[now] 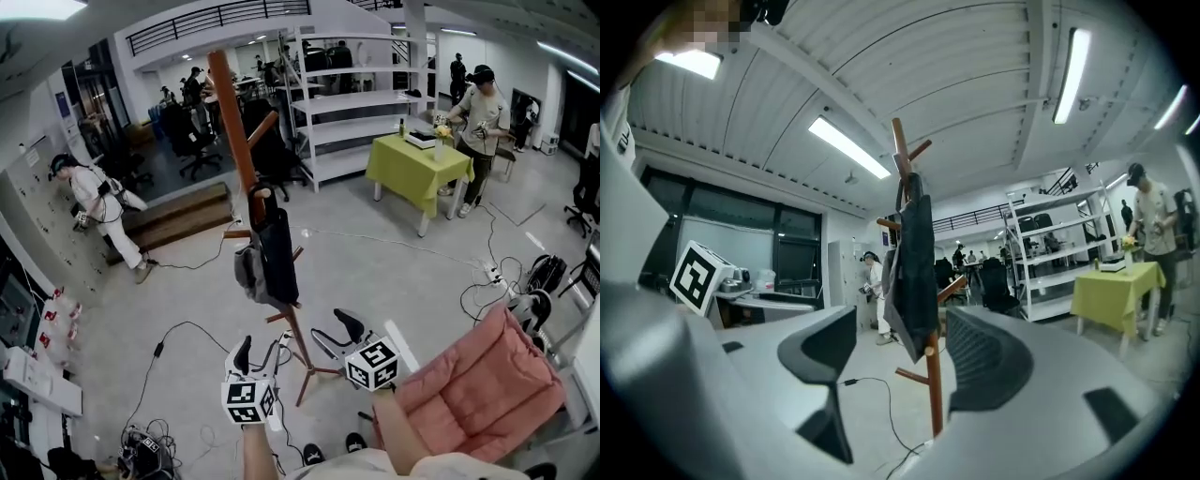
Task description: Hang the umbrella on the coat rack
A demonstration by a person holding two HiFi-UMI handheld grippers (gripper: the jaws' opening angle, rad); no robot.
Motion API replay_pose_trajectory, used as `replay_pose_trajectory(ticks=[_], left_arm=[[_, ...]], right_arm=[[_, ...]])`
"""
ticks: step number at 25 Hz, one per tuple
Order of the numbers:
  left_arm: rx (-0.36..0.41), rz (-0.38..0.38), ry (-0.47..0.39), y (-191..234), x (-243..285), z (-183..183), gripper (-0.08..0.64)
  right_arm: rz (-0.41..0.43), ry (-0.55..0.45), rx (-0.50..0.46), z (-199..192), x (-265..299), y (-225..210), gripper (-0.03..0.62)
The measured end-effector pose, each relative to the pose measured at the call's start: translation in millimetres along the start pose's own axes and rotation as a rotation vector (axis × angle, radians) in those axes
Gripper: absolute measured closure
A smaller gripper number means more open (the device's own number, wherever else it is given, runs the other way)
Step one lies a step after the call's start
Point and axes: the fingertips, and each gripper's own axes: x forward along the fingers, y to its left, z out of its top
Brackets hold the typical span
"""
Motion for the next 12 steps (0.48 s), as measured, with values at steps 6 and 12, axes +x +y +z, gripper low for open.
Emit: replay_pose_trajectory(ticks=[6, 12], left_arm=[[0.000, 0.026, 0.009, 12, -7, -9, 0.301], [-0.032, 0.004, 0.021, 10, -3, -13, 0.308]], right_arm=[[0.022, 0.031, -0.008, -16, 4, 15, 0.290], [0.057, 0.015, 0.031, -14, 12, 21, 0.295]])
